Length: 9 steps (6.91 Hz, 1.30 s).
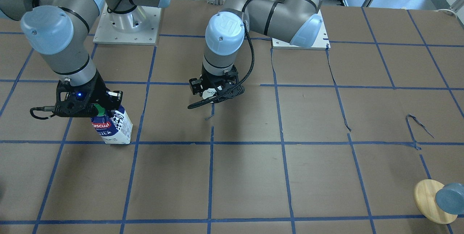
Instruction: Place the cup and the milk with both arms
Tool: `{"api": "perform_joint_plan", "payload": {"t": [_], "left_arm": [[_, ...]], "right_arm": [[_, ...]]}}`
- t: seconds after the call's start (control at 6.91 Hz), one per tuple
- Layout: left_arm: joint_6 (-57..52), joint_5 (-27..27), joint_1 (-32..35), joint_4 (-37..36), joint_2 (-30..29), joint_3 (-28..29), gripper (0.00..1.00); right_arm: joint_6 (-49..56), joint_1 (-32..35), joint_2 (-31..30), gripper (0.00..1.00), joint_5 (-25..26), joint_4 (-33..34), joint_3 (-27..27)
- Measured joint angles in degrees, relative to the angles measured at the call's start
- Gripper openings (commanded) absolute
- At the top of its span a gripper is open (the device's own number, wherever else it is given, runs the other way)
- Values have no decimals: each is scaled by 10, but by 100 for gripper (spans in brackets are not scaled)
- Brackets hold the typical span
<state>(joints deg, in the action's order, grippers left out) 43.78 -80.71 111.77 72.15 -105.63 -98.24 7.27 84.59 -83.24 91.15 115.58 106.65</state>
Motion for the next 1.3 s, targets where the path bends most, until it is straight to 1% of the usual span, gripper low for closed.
{"api": "perform_joint_plan", "payload": {"t": [0.29,0.43,0.58,0.72,0.87,1.16,1.3], "left_arm": [[-171,-14,-92,83,54,43,100],[-255,-23,-129,130,83,63,100],[-320,-39,-148,171,112,82,100],[-355,-48,-155,190,135,94,100],[-373,-50,-158,196,154,99,100],[-390,-52,-164,194,170,97,100],[-393,-53,-169,193,173,97,100]], "right_arm": [[-20,8,-7,28,-32,-34,-22],[-54,30,-15,27,-49,-41,-22],[-103,75,-25,26,-56,-44,-18],[-144,118,-34,23,-56,-45,-10],[-175,144,-45,23,-57,-46,7],[-231,181,-75,24,-62,-31,63],[-245,201,-80,24,-62,-11,79]]}}
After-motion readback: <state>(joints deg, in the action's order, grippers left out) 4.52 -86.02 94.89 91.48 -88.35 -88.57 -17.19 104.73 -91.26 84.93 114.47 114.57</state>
